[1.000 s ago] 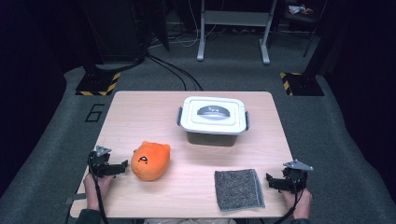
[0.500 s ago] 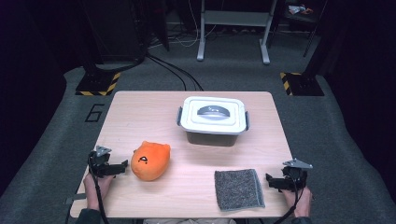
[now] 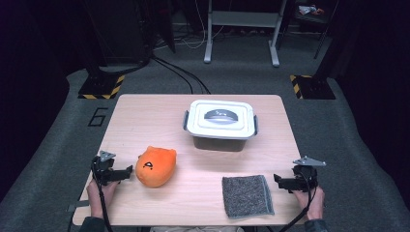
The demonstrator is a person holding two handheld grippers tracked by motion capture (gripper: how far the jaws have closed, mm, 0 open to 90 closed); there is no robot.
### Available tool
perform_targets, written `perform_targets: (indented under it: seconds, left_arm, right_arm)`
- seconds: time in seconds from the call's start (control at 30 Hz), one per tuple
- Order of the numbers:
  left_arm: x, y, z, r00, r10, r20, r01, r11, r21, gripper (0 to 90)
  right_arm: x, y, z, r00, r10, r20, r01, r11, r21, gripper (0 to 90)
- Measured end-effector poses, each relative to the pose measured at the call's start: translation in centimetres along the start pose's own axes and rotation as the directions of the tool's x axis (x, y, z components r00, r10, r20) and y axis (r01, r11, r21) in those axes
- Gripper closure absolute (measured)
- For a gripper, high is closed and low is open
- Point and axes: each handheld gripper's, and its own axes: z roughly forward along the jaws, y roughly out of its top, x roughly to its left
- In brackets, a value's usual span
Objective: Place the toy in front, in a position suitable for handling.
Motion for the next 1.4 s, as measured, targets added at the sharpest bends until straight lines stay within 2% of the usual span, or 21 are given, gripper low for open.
perform_targets:
  seconds: [0.3, 0.47, 0.77, 0.83, 1.07, 1.23, 1.4]
  left_arm:
    - [0.0, 0.0, 0.0, 1.0000, 0.001, 0.000, -0.001, 1.0000, 0.001, 1.7]
    - [0.0, 0.0, 0.0, 1.0000, 0.002, 0.001, -0.002, 1.0000, 0.000, 1.8]
    - [0.0, 0.0, 0.0, 1.0000, 0.006, 0.001, -0.006, 1.0000, 0.004, 1.9]
    - [0.0, 0.0, 0.0, 1.0000, 0.006, 0.001, -0.006, 1.0000, 0.004, 1.9]
    - [0.0, 0.0, 0.0, 0.9999, 0.010, 0.001, -0.010, 0.9999, 0.005, 2.0]
    - [0.0, 0.0, 0.0, 1.0000, 0.009, 0.001, -0.009, 0.9999, 0.005, 2.0]
    - [0.0, 0.0, 0.0, 1.0000, 0.009, 0.001, -0.009, 0.9999, 0.005, 2.0]
  right_arm:
    - [0.2, 2.8, -1.9, 0.9994, -0.026, -0.023, 0.025, 0.999, -0.037, 0.0]
    - [0.6, 4.3, -2.5, 0.9982, -0.031, -0.051, 0.028, 0.998, -0.052, 0.0]
    - [1.3, 7.1, -3.3, 0.9947, -0.068, -0.077, 0.062, 0.995, -0.076, 0.0]
    - [1.4, 7.7, -3.5, 0.9925, -0.077, -0.095, 0.069, 0.994, -0.079, 0.0]
    - [1.6, 9.5, -4.8, 0.9904, -0.095, -0.100, 0.086, 0.992, -0.093, 0.0]
    - [2.1, 11.5, -4.7, 0.9858, -0.130, -0.106, 0.120, 0.988, -0.097, 0.0]
    - [2.7, 13.5, -4.0, 0.9817, -0.145, -0.123, 0.134, 0.986, -0.098, 0.0]
